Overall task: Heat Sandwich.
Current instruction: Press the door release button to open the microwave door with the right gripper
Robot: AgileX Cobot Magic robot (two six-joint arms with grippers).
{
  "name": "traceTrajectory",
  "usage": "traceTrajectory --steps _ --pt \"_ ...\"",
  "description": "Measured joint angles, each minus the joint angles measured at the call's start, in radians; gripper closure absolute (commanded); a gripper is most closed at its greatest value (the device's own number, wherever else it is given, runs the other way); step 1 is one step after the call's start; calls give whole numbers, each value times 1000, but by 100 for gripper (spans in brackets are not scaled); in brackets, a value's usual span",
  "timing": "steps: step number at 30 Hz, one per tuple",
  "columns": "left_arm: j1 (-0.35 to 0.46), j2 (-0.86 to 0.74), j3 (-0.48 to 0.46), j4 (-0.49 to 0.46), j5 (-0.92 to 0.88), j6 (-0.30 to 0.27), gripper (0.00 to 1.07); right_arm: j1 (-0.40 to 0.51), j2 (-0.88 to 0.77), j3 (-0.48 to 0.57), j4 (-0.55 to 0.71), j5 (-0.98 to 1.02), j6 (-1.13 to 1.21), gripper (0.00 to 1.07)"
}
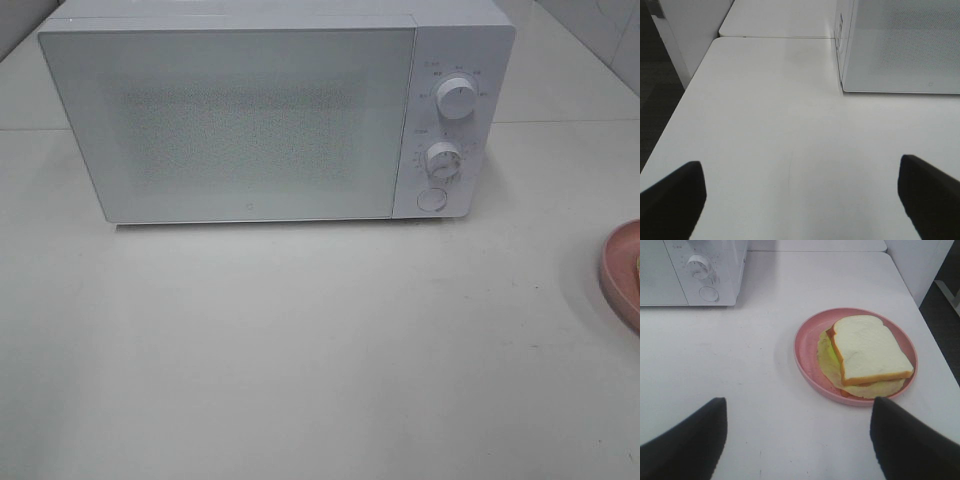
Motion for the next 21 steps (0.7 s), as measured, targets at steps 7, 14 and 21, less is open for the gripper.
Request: traceTrajectory --steps 7,14,21 --pt "0 0 0 0 0 0 9 0 0 0 0 0 0 31" --pt "0 0 0 0 0 0 9 0 0 0 0 0 0 31" --pt "0 0 0 0 0 0 9 0 0 -28 0 -3 0 31"
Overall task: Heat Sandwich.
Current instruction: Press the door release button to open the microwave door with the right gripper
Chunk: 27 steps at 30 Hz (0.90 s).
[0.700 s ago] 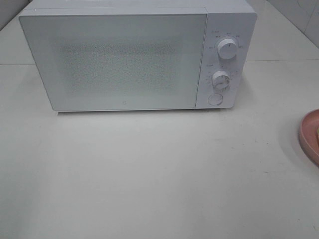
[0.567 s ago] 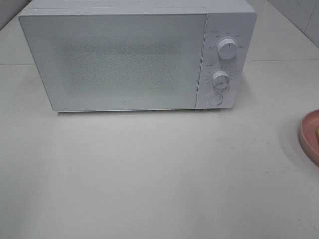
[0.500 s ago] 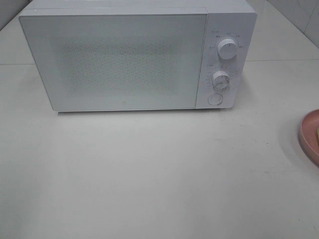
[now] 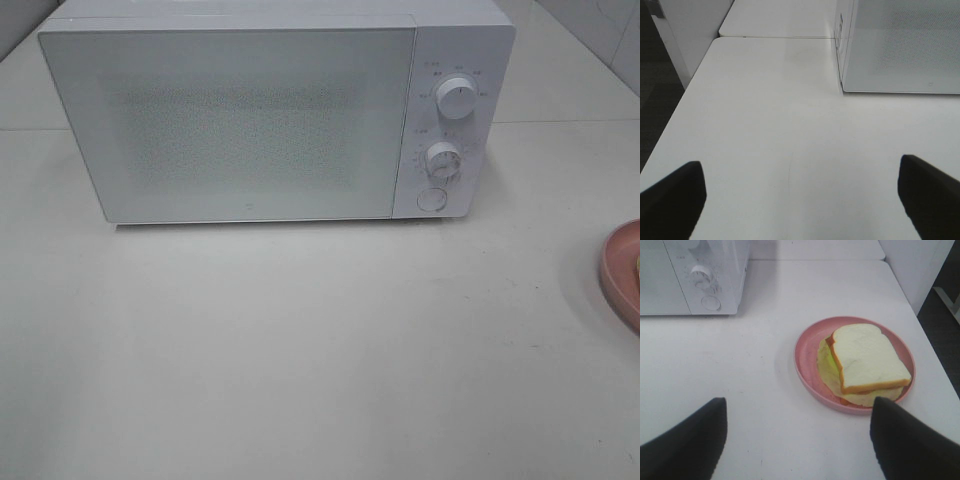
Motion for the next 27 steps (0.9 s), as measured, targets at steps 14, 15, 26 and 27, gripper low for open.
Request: traceTrajectory --steps 14,15,26,27 --pt "0 0 0 0 0 0 9 0 183 -62 0 -58 0 31" --pt "0 0 0 0 0 0 9 0 212 -62 0 -83 0 31" --pt "0 0 0 0 0 0 9 0 357 -62 0 -222 0 31" --pt "0 0 0 0 0 0 9 0 372 -62 0 -237 0 31"
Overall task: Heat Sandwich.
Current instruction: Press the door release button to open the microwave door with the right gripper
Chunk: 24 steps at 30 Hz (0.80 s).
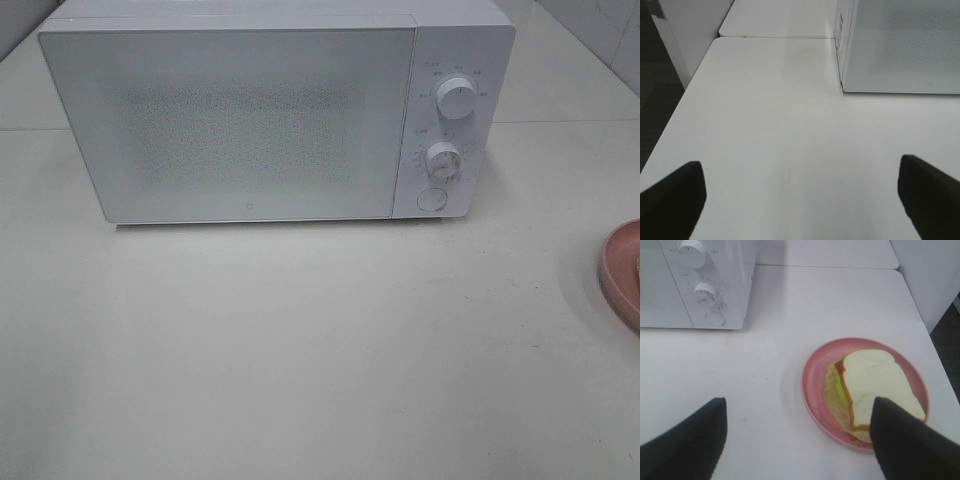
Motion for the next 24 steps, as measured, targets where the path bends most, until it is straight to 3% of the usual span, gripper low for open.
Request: traceTrajectory --steps 24 --pt "0 0 0 0 0 0 9 0 390 0 -1 -428 0 31"
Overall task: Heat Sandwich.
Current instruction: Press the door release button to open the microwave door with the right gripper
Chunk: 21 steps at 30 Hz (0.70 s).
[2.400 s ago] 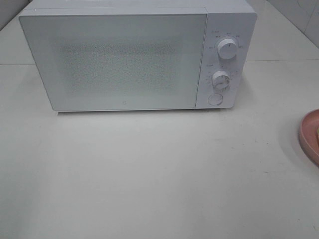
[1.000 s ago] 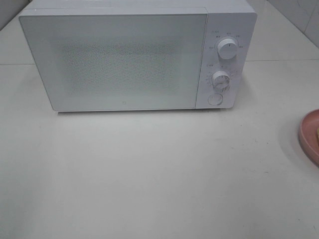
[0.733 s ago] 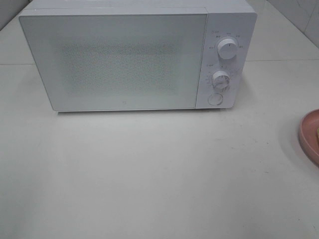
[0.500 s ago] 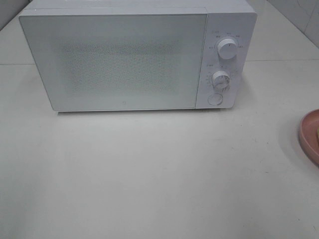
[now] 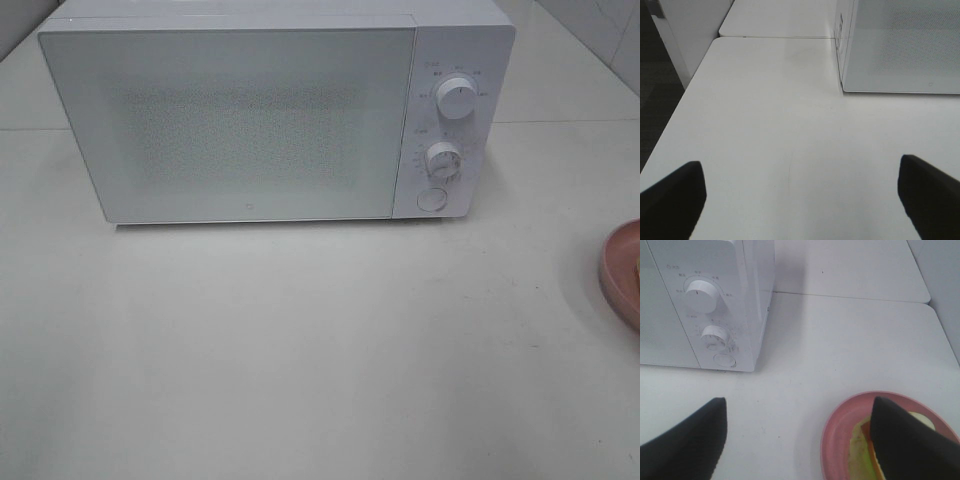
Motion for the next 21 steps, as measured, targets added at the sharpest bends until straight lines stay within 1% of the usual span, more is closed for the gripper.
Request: traceTrajectory --steps 3,4,7,10,16,19,20,21 --pt "0 0 0 0 0 0 9 0 33 0 0 -39 0 31" --pt "0 0 0 0 0 0 9 0 69 0 0 -83 0 31" --pt "0 0 0 0 0 0 9 0 108 0 0 -126 0 31" --pt "0 0 0 0 0 0 9 0 185 0 0 -204 0 31" --pt "0 0 0 0 0 0 9 0 277 2 0 -310 1 31" --pt "0 0 0 0 0 0 9 0 332 34 0 -452 1 31" --pt "0 0 0 0 0 0 9 0 332 34 0 -452 1 31" --pt "0 0 0 0 0 0 9 0 345 46 0 -493 1 31"
